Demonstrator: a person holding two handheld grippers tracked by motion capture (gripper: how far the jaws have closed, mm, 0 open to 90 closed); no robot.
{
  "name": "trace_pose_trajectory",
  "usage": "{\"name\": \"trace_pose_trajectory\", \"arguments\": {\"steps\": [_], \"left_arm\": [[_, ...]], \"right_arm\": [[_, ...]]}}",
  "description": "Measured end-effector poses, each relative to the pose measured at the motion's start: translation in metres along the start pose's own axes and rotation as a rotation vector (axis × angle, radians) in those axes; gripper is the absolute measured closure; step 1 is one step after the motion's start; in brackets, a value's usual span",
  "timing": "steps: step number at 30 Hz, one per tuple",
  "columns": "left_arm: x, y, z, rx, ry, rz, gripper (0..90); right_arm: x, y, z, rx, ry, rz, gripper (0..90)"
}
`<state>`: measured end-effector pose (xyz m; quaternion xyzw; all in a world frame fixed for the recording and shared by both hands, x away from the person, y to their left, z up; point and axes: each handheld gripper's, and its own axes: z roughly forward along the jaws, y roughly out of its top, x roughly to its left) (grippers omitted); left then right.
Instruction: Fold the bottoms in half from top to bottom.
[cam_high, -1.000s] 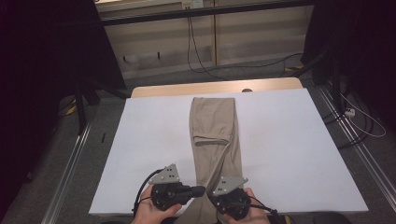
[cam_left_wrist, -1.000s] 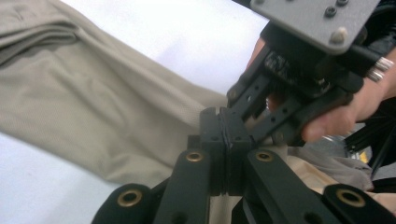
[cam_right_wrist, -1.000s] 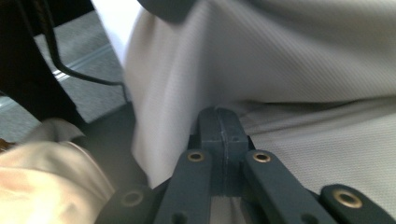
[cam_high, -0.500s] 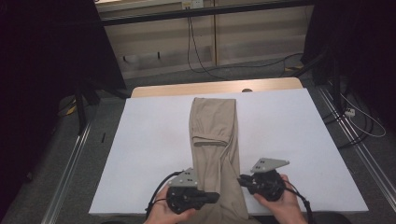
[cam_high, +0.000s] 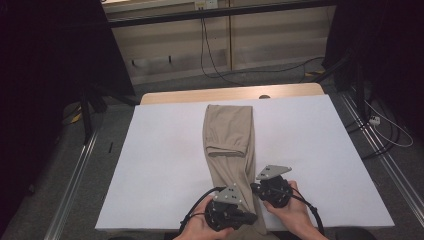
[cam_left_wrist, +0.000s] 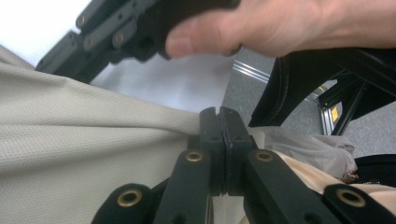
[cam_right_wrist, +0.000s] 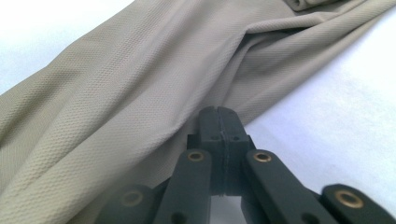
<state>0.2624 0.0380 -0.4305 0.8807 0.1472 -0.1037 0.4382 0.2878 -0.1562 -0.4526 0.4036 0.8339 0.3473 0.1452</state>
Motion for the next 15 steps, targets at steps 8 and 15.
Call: {"name": "trace_pose_trajectory", "arguments": {"steps": [8, 15], "left_arm": [[0.003, -0.008, 0.012, 0.015, -0.006, -0.005, 89.2], [0.001, -0.014, 0.011, 0.036, -0.042, -0.014, 79.6]], "right_arm": [[-0.024, -0.007, -0.03, -0.014, -0.054, 0.055, 90.0], [-0.026, -0.014, -0.034, -0.037, -0.029, 0.068, 80.5]]}}
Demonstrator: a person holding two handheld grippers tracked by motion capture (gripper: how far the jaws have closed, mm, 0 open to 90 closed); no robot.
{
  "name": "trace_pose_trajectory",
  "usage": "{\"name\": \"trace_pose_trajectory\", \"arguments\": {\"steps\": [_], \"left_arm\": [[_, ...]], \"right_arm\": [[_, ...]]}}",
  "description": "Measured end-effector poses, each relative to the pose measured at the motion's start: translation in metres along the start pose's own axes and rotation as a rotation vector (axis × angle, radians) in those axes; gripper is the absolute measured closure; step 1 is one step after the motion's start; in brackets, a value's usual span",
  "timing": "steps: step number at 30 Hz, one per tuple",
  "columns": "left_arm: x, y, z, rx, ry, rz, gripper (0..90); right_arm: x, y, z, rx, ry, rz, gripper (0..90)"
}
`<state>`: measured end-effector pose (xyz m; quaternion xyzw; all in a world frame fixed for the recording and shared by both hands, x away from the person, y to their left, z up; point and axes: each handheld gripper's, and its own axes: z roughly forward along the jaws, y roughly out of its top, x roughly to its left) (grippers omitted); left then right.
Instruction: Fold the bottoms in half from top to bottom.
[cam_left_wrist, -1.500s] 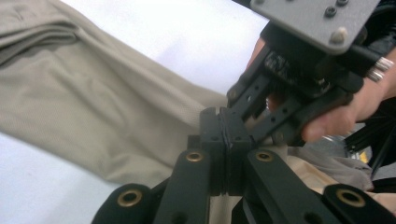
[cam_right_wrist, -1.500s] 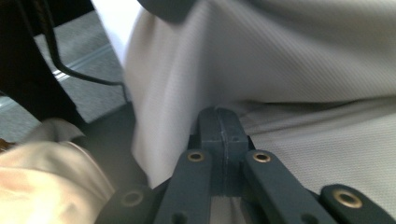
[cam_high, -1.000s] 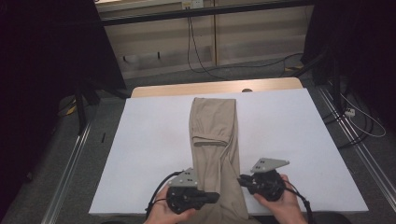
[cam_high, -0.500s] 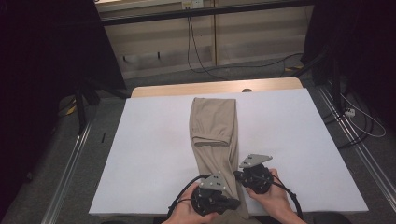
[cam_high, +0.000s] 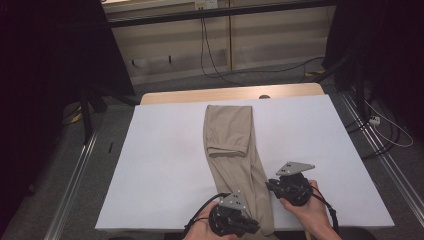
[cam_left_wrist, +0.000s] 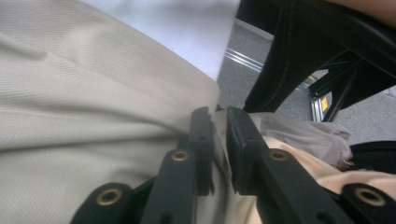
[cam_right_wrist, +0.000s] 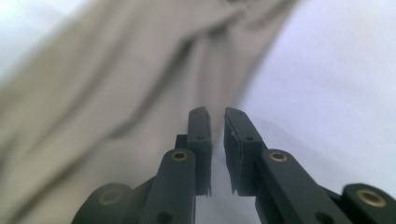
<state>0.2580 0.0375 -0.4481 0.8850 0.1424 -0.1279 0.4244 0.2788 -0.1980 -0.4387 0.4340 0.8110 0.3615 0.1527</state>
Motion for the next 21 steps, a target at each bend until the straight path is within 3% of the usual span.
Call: {"name": "trace_pose_trajectory", "arguments": {"steps": [2, 4, 7, 9, 10, 11, 12, 13, 14, 16, 18, 21], "left_arm": [[0.001, -0.001, -0.013, -0.033, 0.019, -0.002, 71.9], [0.004, -0.004, -0.029, -0.065, 0.061, -0.001, 73.4], [0.017, -0.012, -0.05, -0.08, 0.124, -0.014, 73.3], [0.026, -0.021, -0.056, -0.074, 0.185, -0.023, 70.8], [0.031, -0.026, -0.057, -0.063, 0.203, -0.033, 69.6], [0.035, -0.03, -0.056, -0.057, 0.212, -0.044, 68.6], [0.038, -0.032, -0.054, -0.047, 0.225, -0.041, 66.6], [0.039, -0.032, -0.051, -0.036, 0.232, -0.029, 64.6], [0.039, -0.032, -0.048, -0.03, 0.238, -0.017, 64.5], [0.037, -0.029, -0.043, -0.017, 0.255, 0.011, 66.1], [0.034, -0.025, -0.04, -0.001, 0.287, 0.033, 73.7], [0.031, -0.022, -0.037, 0.017, 0.283, 0.046, 89.6]], "right_arm": [[0.007, 0.003, -0.004, -0.038, 0.086, -0.007, 77.7], [0.018, 0.004, -0.003, -0.035, 0.153, -0.014, 74.1], [0.031, 0.001, 0.004, 0.0, 0.207, -0.024, 65.6], [0.038, 0.0, 0.01, 0.029, 0.174, -0.053, 61.5], [0.041, -0.001, 0.013, 0.045, 0.14, -0.079, 60.5], [0.042, -0.003, 0.017, 0.063, 0.132, -0.077, 58.6], [0.043, -0.005, 0.018, 0.047, 0.129, -0.076, 59.5], [0.044, -0.004, 0.018, 0.049, 0.115, -0.088, 65.3], [0.044, -0.004, 0.017, 0.045, 0.115, -0.09, 78.1], [0.044, -0.005, 0.016, 0.038, 0.137, -0.071, 90.0], [0.041, -0.003, 0.012, 0.022, 0.137, -0.067, 90.0], [0.034, -0.002, 0.003, -0.021, 0.159, -0.029, 90.0]]}}
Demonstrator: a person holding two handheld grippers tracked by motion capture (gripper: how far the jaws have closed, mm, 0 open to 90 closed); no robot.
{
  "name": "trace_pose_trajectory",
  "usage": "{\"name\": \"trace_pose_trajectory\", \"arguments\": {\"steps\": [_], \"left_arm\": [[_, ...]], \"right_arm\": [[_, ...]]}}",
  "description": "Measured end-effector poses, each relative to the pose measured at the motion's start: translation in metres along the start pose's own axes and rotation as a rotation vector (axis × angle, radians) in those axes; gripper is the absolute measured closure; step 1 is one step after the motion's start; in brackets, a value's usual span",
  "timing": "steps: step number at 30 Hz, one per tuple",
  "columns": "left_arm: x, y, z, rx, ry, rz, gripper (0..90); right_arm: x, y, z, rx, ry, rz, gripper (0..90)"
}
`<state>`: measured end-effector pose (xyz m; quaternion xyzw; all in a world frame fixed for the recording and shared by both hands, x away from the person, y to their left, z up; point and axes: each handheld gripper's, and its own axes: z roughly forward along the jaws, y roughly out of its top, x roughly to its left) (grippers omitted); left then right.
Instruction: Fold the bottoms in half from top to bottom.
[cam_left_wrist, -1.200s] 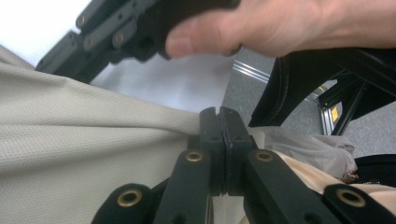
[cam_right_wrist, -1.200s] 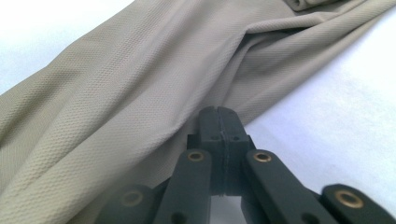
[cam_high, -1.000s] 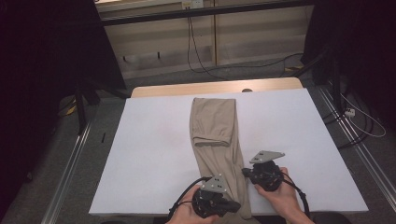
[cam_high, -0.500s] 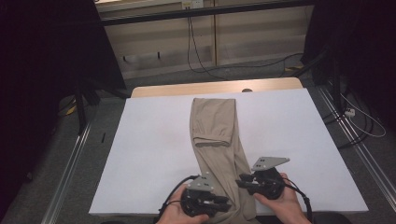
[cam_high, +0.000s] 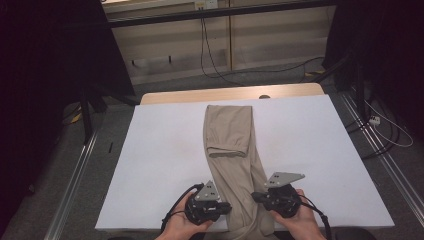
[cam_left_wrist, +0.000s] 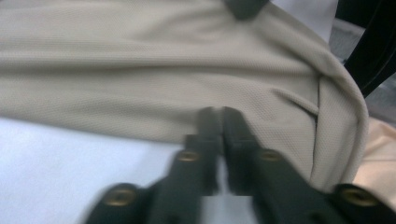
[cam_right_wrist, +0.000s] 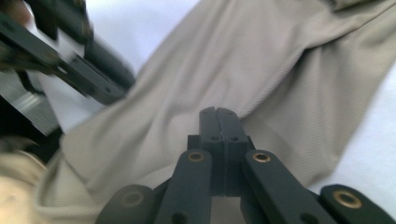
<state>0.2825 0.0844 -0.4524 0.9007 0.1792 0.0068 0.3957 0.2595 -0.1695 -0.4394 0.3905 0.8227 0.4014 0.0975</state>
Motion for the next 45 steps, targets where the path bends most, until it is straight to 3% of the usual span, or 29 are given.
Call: {"name": "trace_pose_trajectory", "arguments": {"steps": [7, 10, 11, 13, 15, 16, 17, 21, 22, 25, 27, 29, 32, 35, 36, 39, 41, 45], "left_arm": [[-0.003, 0.006, -0.002, -0.006, -0.011, -0.012, 90.0], [-0.006, 0.011, -0.003, -0.03, -0.041, -0.018, 90.0], [-0.007, 0.012, -0.004, -0.02, -0.041, -0.004, 90.0], [-0.011, 0.014, -0.002, -0.022, -0.069, -0.019, 90.0], [-0.016, 0.014, 0.0, -0.015, -0.063, -0.006, 90.0], [-0.018, 0.013, 0.001, -0.014, -0.09, -0.011, 90.0], [-0.02, 0.013, 0.002, -0.004, -0.089, -0.005, 90.0], [-0.024, 0.01, 0.004, 0.014, -0.086, 0.003, 90.0], [-0.024, 0.01, 0.003, 0.019, -0.076, -0.003, 90.0], [-0.02, 0.005, -0.002, 0.013, -0.108, -0.021, 90.0], [-0.014, 0.001, -0.007, -0.008, -0.113, -0.051, 90.0], [-0.005, 0.001, -0.014, -0.036, -0.089, -0.071, 88.0], [0.013, 0.007, -0.022, -0.091, -0.045, -0.086, 75.5], [0.03, 0.015, -0.027, -0.112, 0.04, -0.077, 58.2], [0.036, 0.017, -0.028, -0.133, 0.061, -0.078, 57.3], [0.054, 0.026, -0.027, -0.148, 0.121, -0.088, 46.5], [0.069, 0.032, -0.022, -0.143, 0.168, -0.081, 45.4], [0.101, 0.041, -0.006, -0.141, 0.228, -0.097, 42.5]], "right_arm": [[-0.01, -0.002, -0.021, -0.045, -0.022, 0.026, 90.0], [-0.011, -0.006, -0.027, -0.039, -0.037, 0.029, 90.0], [-0.011, -0.008, -0.029, -0.038, -0.044, 0.027, 90.0], [-0.011, -0.011, -0.033, -0.035, -0.052, 0.027, 90.0], [-0.011, -0.015, -0.034, -0.02, -0.066, 0.013, 90.0], [-0.011, -0.017, -0.035, -0.011, -0.081, 0.004, 90.0], [-0.01, -0.019, -0.035, 0.004, -0.103, -0.012, 90.0], [-0.011, -0.028, -0.032, 0.049, -0.121, 0.005, 90.0], [-0.01, -0.029, -0.031, 0.06, -0.121, -0.003, 90.0], [-0.012, -0.032, -0.026, 0.089, -0.091, 0.021, 89.9], [-0.014, -0.031, -0.025, 0.088, -0.074, 0.038, 80.6], [-0.016, -0.027, -0.026, 0.06, -0.062, 0.042, 69.2], [-0.024, -0.017, -0.025, 0.015, -0.041, 0.028, 59.2], [-0.037, -0.003, -0.019, -0.016, -0.031, 0.029, 49.1], [-0.041, 0.003, -0.016, -0.026, -0.031, 0.02, 46.1], [-0.052, 0.023, -0.007, -0.052, -0.04, -0.015, 44.6], [-0.06, 0.038, 0.002, -0.061, -0.056, -0.054, 47.5], [-0.077, 0.066, 0.026, -0.082, -0.068, -0.082, 49.1]]}}
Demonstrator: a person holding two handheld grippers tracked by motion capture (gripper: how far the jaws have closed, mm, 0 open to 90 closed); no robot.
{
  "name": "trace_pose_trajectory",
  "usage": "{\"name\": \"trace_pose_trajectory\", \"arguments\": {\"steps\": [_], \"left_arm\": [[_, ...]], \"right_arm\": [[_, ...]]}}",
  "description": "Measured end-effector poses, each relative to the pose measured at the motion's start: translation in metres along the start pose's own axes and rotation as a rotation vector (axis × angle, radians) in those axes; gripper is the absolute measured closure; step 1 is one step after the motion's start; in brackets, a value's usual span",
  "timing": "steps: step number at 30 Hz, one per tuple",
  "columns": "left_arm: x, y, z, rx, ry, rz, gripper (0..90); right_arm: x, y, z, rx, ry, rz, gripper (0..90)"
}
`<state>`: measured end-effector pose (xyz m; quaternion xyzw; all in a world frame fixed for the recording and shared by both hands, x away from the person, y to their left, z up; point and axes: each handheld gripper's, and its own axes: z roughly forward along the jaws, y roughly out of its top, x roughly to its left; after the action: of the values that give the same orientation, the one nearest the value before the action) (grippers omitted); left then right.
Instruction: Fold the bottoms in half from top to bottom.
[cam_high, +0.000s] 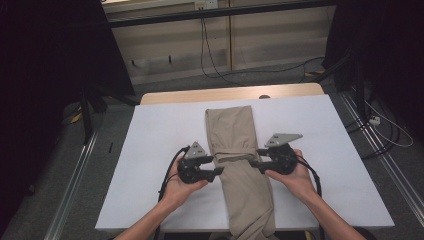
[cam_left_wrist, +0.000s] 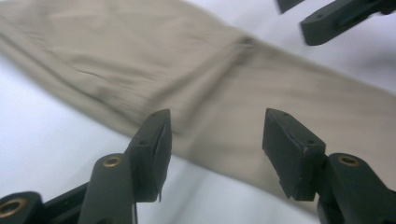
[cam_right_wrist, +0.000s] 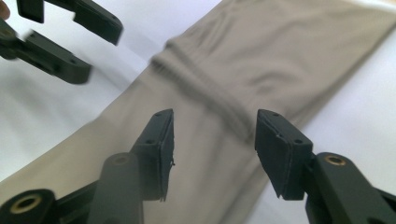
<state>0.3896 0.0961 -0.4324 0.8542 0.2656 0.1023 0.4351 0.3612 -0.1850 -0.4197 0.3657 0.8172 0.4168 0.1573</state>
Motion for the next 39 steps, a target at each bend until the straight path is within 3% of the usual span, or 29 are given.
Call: {"name": "trace_pose_trajectory", "arguments": {"steps": [1, 3, 5, 6, 9, 10, 12, 15, 17, 19, 24, 30, 32, 39], "left_arm": [[0.005, 0.001, 0.006, -0.005, 0.018, -0.025, 42.2], [0.013, 0.003, 0.015, -0.006, 0.009, -0.048, 40.9], [0.015, 0.004, 0.022, -0.003, 0.017, -0.011, 37.6], [0.015, 0.003, 0.024, 0.001, 0.047, 0.003, 39.4], [0.022, 0.001, 0.03, -0.002, 0.052, -0.021, 43.7], [0.025, 0.0, 0.03, -0.01, 0.032, -0.042, 45.3], [0.029, 0.001, 0.029, -0.018, 0.051, -0.047, 57.7], [0.033, 0.008, 0.028, -0.032, 0.041, -0.056, 65.0], [0.035, 0.01, 0.03, -0.043, 0.033, -0.048, 67.2], [0.035, 0.01, 0.034, -0.025, 0.031, -0.037, 67.8], [0.037, 0.005, 0.042, -0.034, 0.014, -0.028, 69.8], [0.029, 0.01, 0.042, -0.004, 0.014, -0.033, 87.2], [0.029, 0.012, 0.038, -0.013, -0.012, -0.06, 87.7], [0.01, 0.02, 0.011, -0.054, -0.071, -0.064, 87.7]], "right_arm": [[-0.004, 0.003, 0.007, -0.009, -0.003, 0.003, 49.2], [-0.009, 0.005, 0.022, 0.012, -0.012, 0.003, 49.1], [-0.012, 0.004, 0.033, 0.031, -0.021, -0.008, 47.5], [-0.013, 0.002, 0.037, 0.045, -0.021, -0.014, 46.6], [-0.013, -0.003, 0.04, 0.055, -0.035, -0.045, 44.8], [-0.013, -0.003, 0.041, 0.057, -0.041, -0.047, 45.8], [-0.012, -0.003, 0.043, 0.059, -0.071, -0.062, 52.1], [-0.013, -0.003, 0.044, 0.06, -0.093, -0.069, 62.0], [-0.015, -0.002, 0.045, 0.056, -0.106, -0.065, 69.7], [-0.017, -0.002, 0.045, 0.063, -0.102, -0.056, 71.8], [-0.019, 0.0, 0.048, 0.054, -0.096, -0.052, 76.1], [-0.021, 0.002, 0.045, 0.021, -0.059, -0.018, 83.6], [-0.019, 0.004, 0.04, 0.012, -0.053, -0.021, 83.6], [-0.013, 0.01, 0.01, -0.034, -0.002, -0.018, 83.7]]}}
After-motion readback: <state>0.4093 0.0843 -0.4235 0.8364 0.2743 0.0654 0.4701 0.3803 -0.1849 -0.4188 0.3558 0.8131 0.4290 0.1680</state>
